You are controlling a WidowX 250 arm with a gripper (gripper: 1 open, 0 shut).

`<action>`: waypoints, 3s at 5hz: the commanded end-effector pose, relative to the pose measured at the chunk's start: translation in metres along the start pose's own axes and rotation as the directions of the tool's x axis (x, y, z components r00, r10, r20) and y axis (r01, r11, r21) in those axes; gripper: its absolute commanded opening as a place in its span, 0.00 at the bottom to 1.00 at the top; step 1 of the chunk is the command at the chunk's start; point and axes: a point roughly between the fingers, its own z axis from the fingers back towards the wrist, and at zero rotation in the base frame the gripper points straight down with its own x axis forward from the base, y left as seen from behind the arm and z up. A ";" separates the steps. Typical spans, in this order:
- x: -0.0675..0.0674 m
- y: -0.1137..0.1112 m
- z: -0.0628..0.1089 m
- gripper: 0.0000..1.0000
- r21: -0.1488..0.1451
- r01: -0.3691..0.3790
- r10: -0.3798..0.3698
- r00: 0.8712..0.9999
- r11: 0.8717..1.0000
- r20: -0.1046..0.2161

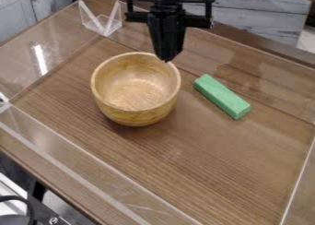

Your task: Put the green block in the brown bowl

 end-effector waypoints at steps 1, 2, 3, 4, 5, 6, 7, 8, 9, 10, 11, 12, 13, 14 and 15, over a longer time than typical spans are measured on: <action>-0.001 -0.001 0.012 0.00 0.005 0.048 -0.048 0.996 0.999 0.081; -0.001 -0.005 0.008 0.00 0.008 0.071 -0.071 0.993 0.997 0.091; 0.000 -0.009 0.005 0.00 0.010 0.087 -0.087 0.991 0.996 0.101; 0.012 -0.020 -0.002 1.00 -0.042 -0.096 0.101 0.986 0.994 0.133; 0.024 -0.033 -0.010 1.00 -0.091 -0.242 0.253 0.955 0.966 0.152; 0.033 -0.053 -0.023 1.00 -0.136 -0.340 0.360 0.917 0.930 0.170; 0.043 -0.070 -0.041 1.00 -0.210 -0.488 0.525 0.828 0.847 0.195; 0.050 -0.084 -0.063 1.00 -0.261 -0.565 0.617 0.761 0.783 0.203; 0.059 -0.091 -0.080 1.00 -0.264 -0.570 0.622 0.756 0.778 0.203; 0.067 -0.089 -0.089 1.00 -0.262 -0.581 0.633 0.748 0.770 0.200; 0.075 -0.086 -0.094 1.00 -0.262 -0.596 0.647 0.737 0.759 0.197; 0.080 -0.082 -0.097 1.00 -0.259 -0.609 0.658 0.728 0.750 0.192; 0.083 -0.079 -0.099 1.00 -0.251 -0.621 0.667 0.721 0.742 0.187; 0.086 -0.077 -0.101 1.00 -0.243 -0.633 0.675 0.715 0.736 0.181; 0.088 -0.074 -0.103 1.00 -0.233 -0.644 0.683 0.710 0.729 0.175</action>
